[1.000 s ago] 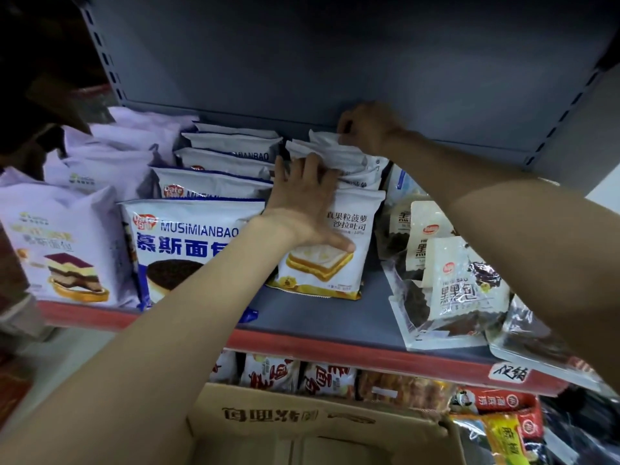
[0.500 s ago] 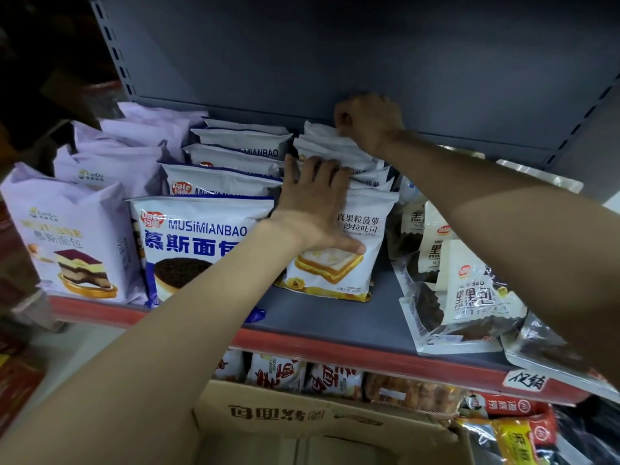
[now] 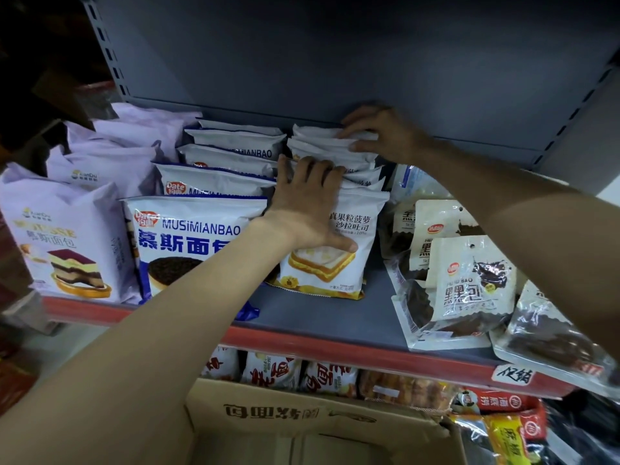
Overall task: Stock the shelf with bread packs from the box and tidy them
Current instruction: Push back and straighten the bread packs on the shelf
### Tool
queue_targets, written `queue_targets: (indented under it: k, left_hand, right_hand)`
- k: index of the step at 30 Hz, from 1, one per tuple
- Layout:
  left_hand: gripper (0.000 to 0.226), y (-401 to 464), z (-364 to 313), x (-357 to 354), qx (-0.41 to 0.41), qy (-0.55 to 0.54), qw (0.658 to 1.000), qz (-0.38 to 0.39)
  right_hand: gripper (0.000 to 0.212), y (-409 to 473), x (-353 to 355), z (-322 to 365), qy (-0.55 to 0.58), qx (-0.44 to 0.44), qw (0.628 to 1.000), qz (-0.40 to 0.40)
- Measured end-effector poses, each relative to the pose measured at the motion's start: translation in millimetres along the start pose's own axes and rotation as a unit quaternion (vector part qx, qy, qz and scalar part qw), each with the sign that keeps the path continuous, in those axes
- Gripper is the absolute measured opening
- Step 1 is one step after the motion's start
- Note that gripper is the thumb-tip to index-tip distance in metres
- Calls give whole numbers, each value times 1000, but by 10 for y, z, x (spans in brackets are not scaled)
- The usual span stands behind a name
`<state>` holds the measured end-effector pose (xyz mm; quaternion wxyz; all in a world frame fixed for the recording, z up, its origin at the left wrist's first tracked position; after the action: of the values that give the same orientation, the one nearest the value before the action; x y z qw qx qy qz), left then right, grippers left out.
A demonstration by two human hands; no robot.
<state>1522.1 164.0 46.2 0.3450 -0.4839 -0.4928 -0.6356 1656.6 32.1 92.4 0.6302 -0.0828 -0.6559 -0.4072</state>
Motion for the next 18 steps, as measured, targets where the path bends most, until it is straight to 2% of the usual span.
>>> queue_targets:
  k: [6,11,18]
  left_hand:
    - [120,1,13,-7,0,1,1000,-5]
    - [116,-7,3,2,6,-7,1000,-17]
    - [113,-65,-13,-34,-3,-19,998,-58]
  right_hand:
    - [34,38,10,42,-30,47,998,3]
    - [29,-44,67,23,-56,77,995,-3]
    - [30,-112,101,29,-13,-83,996,-18]
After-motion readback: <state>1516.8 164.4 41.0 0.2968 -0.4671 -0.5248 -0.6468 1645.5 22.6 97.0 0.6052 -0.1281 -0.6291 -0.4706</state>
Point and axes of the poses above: each hand's wrist, its own y-axis towards the middle knuckle, its own x-axis out of the back of the hand, z = x × y, the point moved 3 cm from there along y, towards the middle knuckle, and after that the axes turned 8 degrees about -z, right-handed, at the moved point
